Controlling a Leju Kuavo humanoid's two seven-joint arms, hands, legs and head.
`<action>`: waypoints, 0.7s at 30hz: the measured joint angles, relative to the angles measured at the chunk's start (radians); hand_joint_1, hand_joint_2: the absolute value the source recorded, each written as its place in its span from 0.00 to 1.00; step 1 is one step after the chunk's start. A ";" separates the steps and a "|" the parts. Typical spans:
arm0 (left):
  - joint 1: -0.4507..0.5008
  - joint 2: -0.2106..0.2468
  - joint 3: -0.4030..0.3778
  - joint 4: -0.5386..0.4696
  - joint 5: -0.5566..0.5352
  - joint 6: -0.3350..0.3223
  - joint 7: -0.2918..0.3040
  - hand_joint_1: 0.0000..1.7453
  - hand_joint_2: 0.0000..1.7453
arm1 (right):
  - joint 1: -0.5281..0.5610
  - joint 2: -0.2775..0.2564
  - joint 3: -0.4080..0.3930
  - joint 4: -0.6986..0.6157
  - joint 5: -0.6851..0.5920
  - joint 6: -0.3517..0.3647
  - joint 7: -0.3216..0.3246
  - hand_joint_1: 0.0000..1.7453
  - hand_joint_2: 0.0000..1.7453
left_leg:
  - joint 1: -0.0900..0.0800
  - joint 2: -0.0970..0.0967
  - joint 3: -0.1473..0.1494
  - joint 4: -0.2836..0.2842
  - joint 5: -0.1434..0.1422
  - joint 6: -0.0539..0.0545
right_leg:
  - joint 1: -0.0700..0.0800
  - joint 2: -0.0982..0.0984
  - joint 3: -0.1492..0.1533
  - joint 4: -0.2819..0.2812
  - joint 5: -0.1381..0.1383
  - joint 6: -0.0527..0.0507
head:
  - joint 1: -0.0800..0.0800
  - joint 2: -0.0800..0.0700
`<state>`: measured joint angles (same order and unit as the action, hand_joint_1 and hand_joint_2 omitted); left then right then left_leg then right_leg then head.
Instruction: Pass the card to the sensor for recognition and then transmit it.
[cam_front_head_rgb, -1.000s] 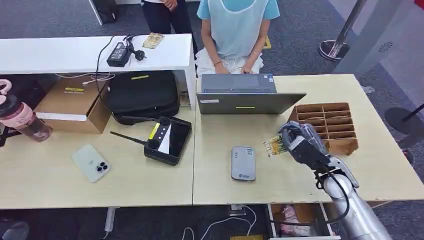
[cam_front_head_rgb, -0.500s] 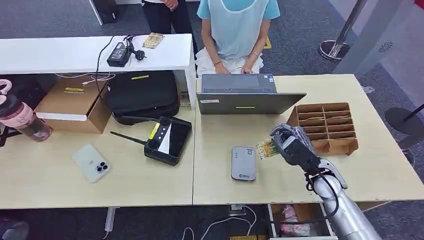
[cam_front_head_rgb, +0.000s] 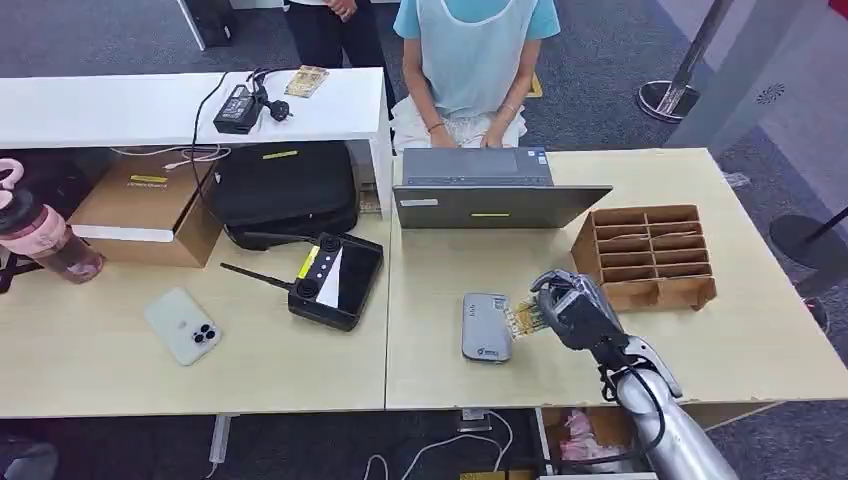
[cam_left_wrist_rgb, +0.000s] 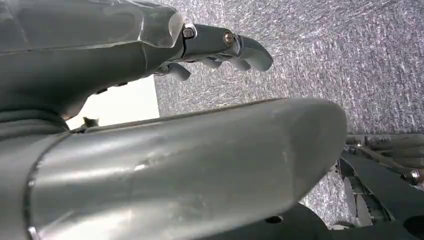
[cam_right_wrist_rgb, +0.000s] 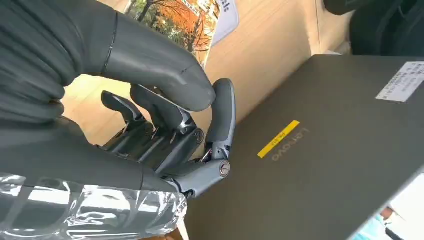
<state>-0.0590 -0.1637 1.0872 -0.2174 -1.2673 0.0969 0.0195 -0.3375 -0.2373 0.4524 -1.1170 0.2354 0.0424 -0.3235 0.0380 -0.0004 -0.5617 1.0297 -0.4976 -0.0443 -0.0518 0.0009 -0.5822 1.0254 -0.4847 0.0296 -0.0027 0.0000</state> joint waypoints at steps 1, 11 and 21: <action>0.000 0.000 0.000 0.000 -0.001 0.000 0.000 0.00 0.00 | 0.000 0.006 0.000 0.003 0.004 -0.003 0.001 1.00 1.00 | 0.000 0.000 0.000 0.000 0.000 0.000 | 0.000 0.000 0.000 0.000 0.000 0.000 | 0.000 0.000; 0.000 0.000 0.000 0.000 -0.009 -0.003 0.000 0.00 0.00 | 0.003 0.036 0.000 0.026 0.013 -0.015 0.005 1.00 1.00 | 0.000 0.000 0.000 0.000 0.000 0.000 | 0.000 0.000 0.000 0.000 0.000 0.000 | 0.000 0.000; -0.001 0.000 0.000 0.000 -0.003 0.006 0.017 0.00 0.00 | -0.045 0.075 0.000 0.109 0.012 0.020 -0.009 1.00 1.00 | 0.000 0.000 0.000 0.000 0.000 0.000 | 0.000 0.000 0.000 0.000 0.000 0.000 | 0.000 0.000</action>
<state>-0.0597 -0.1637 1.0872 -0.2174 -1.2699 0.1030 0.0362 -0.3825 -0.1621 0.4528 -1.0078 0.2472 0.0622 -0.3327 0.0380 -0.0004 -0.5616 1.0297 -0.4974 -0.0444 -0.0518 0.0010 -0.5821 1.0254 -0.4847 0.0296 -0.0027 0.0000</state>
